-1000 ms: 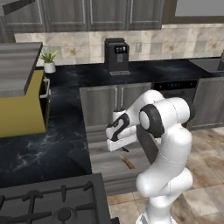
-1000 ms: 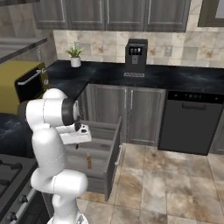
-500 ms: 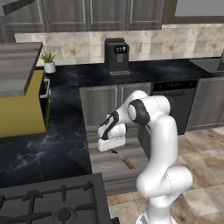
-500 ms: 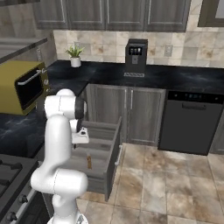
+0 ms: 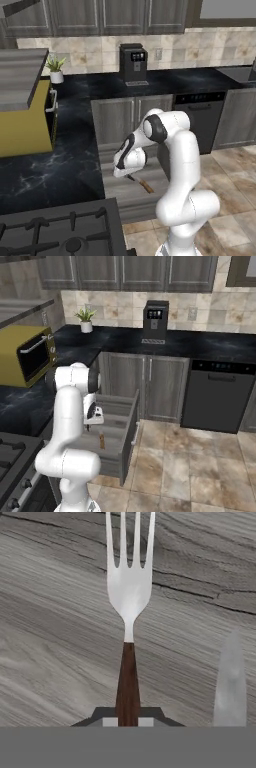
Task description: Pick up the metallic utensils from the counter and place them in the open drawer. Make sure not to pick up any wooden utensils.
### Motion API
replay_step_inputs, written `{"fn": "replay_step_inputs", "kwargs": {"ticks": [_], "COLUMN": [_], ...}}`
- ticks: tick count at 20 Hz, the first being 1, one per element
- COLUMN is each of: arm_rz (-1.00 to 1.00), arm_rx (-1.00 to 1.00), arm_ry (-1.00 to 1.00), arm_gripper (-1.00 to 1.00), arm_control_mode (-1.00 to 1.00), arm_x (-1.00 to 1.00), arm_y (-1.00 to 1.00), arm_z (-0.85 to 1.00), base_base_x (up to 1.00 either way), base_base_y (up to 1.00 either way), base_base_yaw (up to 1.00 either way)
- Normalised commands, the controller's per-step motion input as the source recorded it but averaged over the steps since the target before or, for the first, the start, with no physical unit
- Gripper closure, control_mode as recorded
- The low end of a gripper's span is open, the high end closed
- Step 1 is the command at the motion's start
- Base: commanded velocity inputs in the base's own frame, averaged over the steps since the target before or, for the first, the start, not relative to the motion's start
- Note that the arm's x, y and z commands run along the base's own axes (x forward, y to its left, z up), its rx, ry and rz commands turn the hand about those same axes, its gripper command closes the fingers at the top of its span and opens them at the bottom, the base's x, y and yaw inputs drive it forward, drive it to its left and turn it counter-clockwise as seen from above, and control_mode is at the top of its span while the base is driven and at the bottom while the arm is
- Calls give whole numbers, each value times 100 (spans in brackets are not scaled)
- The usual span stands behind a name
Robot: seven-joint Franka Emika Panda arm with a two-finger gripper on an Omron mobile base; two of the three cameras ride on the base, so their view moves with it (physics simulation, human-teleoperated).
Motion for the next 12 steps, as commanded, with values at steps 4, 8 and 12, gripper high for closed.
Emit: {"fn": "replay_step_inputs", "kwargs": {"ticks": [4,8,12], "arm_rz": [2,0,2], "arm_rx": [0,-6,-12], "arm_ry": [-15,0,0], "arm_gripper": [100,100,100], "arm_control_mode": [-100,-100,-100], "arm_x": [-5,3,3], "arm_y": [0,6,2], "arm_z": [-17,-11,-58], "base_base_x": [0,0,0], "base_base_y": [0,0,0], "base_base_yaw": [0,0,0]}}
